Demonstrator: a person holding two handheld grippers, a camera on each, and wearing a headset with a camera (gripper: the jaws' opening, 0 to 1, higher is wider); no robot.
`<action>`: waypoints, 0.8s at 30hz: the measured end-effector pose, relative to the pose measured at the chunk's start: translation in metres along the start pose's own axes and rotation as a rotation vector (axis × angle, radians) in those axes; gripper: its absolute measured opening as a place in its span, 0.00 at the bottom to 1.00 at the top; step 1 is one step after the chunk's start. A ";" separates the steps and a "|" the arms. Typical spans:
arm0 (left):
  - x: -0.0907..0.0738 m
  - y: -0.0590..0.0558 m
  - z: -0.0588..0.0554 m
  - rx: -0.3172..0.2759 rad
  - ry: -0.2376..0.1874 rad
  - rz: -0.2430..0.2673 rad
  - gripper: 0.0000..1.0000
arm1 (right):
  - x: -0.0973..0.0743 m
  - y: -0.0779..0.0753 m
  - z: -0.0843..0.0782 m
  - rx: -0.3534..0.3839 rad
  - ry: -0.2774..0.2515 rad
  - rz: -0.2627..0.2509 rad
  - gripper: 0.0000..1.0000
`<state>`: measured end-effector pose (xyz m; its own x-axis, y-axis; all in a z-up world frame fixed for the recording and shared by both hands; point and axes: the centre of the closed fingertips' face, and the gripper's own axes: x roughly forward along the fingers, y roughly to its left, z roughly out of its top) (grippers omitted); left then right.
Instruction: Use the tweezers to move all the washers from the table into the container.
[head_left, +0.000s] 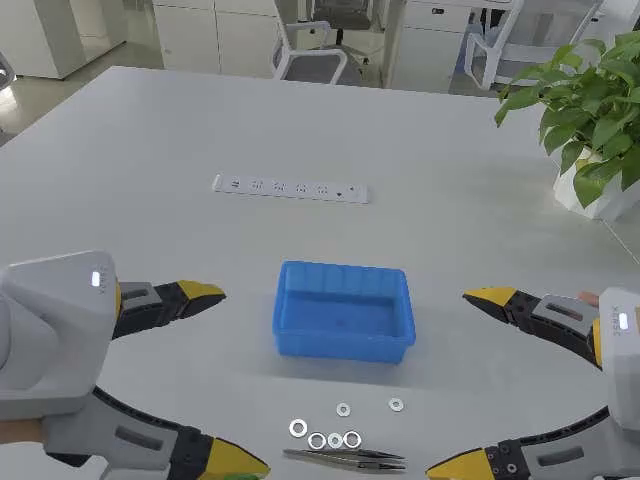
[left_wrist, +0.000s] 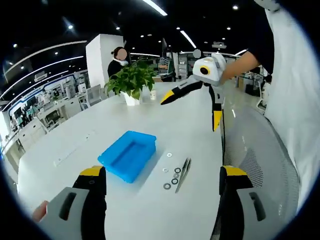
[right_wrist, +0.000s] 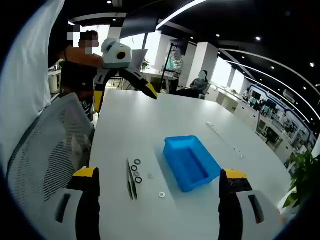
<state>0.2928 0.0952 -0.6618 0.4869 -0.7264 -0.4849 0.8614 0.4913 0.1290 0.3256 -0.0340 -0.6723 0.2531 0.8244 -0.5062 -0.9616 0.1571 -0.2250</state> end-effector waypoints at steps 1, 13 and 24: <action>0.000 -0.001 -0.001 0.013 0.012 -0.004 0.99 | 0.000 -0.001 0.001 -0.002 0.000 -0.005 0.99; 0.001 0.001 0.006 -0.021 -0.014 0.000 0.99 | 0.000 -0.009 0.009 0.001 -0.025 -0.036 0.99; -0.006 0.008 -0.002 -0.038 -0.008 0.026 0.99 | 0.003 -0.005 0.005 -0.002 -0.006 -0.019 0.98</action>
<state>0.2961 0.1042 -0.6594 0.5106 -0.7165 -0.4752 0.8422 0.5282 0.1085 0.3307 -0.0297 -0.6681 0.2710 0.8243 -0.4970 -0.9563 0.1720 -0.2363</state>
